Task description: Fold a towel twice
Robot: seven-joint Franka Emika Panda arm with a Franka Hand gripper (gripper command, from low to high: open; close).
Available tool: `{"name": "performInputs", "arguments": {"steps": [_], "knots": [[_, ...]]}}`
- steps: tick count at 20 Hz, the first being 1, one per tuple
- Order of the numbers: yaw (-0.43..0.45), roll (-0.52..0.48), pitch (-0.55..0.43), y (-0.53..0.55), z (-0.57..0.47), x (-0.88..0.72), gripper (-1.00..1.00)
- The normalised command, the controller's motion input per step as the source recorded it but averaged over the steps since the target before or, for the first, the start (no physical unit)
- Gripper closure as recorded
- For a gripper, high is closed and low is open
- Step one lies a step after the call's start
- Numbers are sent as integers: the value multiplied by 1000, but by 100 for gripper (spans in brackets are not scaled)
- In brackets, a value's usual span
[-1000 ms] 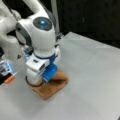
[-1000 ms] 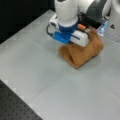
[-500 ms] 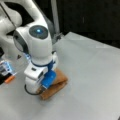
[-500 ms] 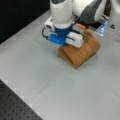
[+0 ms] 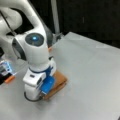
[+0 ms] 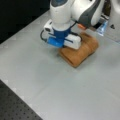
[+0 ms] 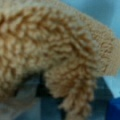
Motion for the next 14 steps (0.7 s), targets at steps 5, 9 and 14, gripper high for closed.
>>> {"name": "performInputs", "arguments": {"steps": [5, 9, 14], "knots": [[-54, 142, -207, -186, -301, -108, 100], [-97, 74, -164, -114, -210, -119, 100], [-50, 34, -138, -89, -178, -127, 100]]}}
